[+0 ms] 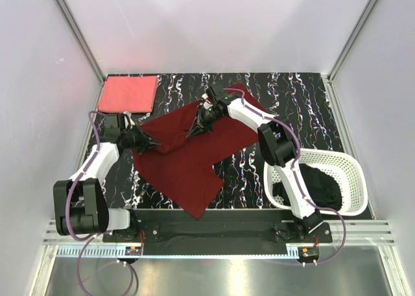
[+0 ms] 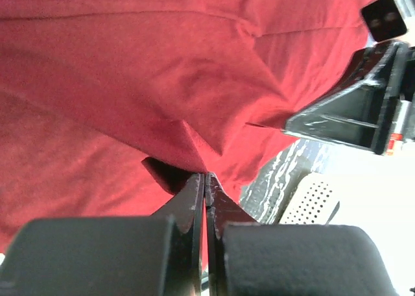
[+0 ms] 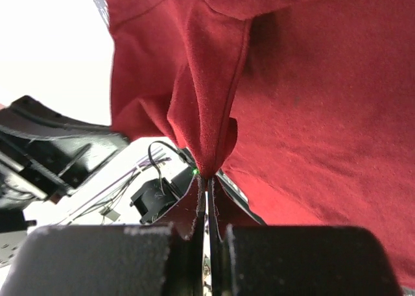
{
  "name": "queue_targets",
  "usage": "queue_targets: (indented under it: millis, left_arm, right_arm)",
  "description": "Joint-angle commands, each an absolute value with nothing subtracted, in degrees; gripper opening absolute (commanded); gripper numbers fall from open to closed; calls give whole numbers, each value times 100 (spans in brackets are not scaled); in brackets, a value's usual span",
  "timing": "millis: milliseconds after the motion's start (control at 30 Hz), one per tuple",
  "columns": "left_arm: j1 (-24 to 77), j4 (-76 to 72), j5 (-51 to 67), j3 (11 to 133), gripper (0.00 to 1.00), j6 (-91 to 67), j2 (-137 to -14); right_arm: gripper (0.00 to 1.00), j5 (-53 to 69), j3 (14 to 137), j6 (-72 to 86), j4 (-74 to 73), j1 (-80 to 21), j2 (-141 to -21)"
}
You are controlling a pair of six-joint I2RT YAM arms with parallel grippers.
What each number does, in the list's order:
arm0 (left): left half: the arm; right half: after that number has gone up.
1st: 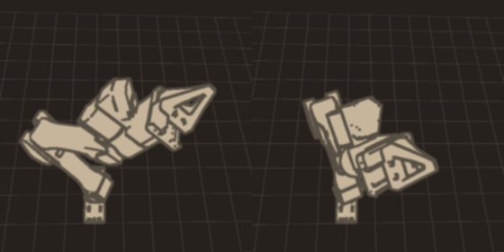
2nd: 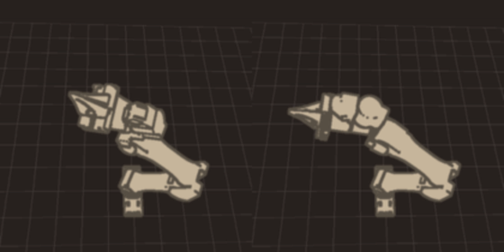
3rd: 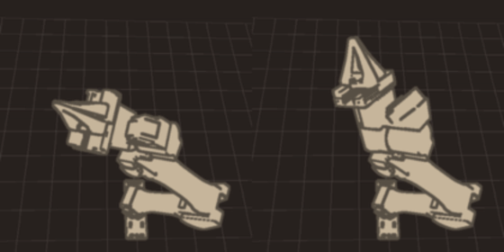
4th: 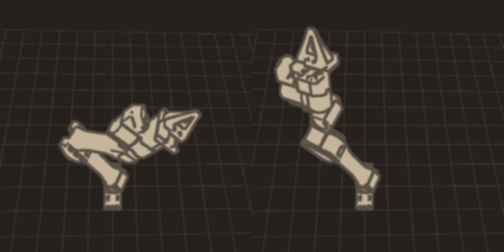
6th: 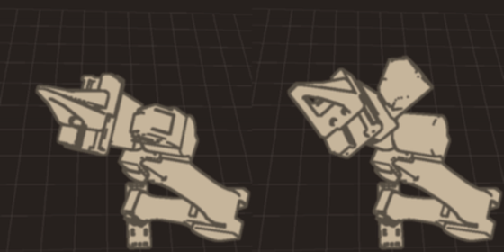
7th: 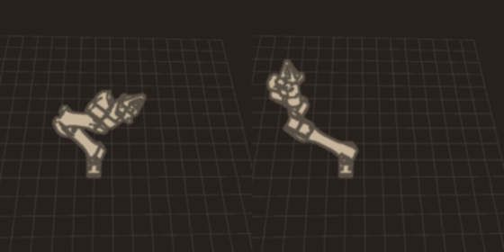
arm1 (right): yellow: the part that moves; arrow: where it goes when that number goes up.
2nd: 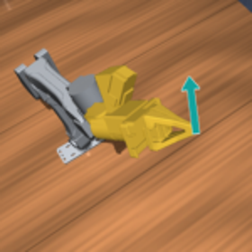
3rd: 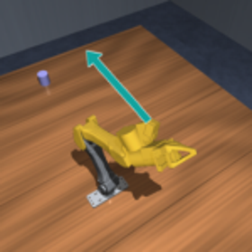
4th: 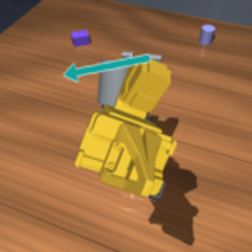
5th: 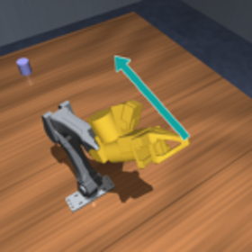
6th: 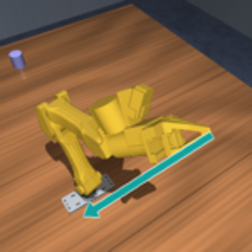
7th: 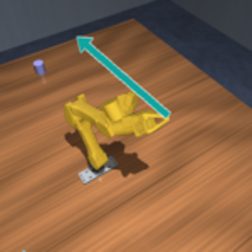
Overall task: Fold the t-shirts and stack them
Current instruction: Fold the tshirt
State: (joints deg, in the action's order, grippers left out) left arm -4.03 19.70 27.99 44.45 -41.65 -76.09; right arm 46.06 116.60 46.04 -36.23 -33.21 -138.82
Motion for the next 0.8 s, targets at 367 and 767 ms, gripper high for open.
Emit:
queue_targets:
  millis: [367,767]
  left_arm:
    - [-1027,2532,2487,4919,32,-4914,-7609]
    - [-616,3059,1950,5187,64,-3674,-7621]
  right_arm:
    - [5,4913,12126,5000,-3738,-3085,-14200]
    - [56,3781,12526,3676,-4834,-2970,-14195]
